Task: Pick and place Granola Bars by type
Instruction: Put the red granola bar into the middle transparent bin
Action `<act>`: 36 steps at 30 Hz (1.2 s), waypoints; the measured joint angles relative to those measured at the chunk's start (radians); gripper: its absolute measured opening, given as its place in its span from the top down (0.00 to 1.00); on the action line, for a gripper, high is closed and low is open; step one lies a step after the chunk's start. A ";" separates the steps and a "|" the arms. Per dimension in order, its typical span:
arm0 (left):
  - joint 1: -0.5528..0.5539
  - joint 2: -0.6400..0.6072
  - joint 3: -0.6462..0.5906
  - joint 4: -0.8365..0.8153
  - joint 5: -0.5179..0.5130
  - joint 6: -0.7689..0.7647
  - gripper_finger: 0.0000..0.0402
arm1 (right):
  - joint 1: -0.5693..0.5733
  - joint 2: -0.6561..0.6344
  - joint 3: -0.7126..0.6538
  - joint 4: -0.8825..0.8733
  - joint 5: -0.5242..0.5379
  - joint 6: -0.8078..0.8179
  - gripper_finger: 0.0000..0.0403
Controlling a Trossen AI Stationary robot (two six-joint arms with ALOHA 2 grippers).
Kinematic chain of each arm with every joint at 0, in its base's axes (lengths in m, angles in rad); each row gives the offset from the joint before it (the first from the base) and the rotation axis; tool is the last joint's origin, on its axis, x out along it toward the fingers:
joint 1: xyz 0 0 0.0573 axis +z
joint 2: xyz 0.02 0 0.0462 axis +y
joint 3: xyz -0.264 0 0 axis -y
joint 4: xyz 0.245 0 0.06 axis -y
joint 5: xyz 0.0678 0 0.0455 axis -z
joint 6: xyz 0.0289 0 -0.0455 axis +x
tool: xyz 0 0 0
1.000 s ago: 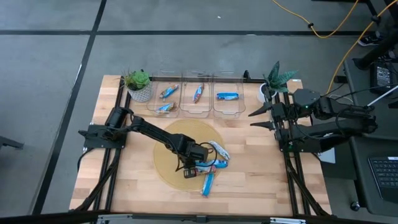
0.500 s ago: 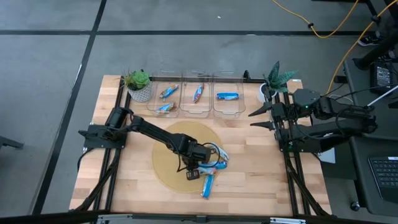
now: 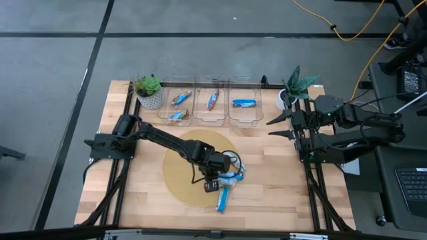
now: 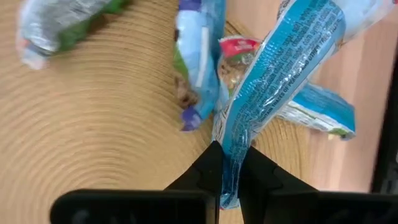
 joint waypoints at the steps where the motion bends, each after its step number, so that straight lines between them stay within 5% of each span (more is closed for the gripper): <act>1: 0.000 -0.006 0.001 -0.012 -0.021 0.000 0.95 | 0.000 0.000 0.000 -0.001 0.000 0.000 0.60; 17: 0.053 -0.277 0.001 -0.057 -0.340 0.000 0.94 | 0.000 0.000 0.000 -0.010 0.000 -0.013 0.60; 36: 0.169 -0.406 0.001 -0.062 -0.353 0.189 0.94 | 0.000 0.000 0.000 -0.009 0.000 -0.019 0.60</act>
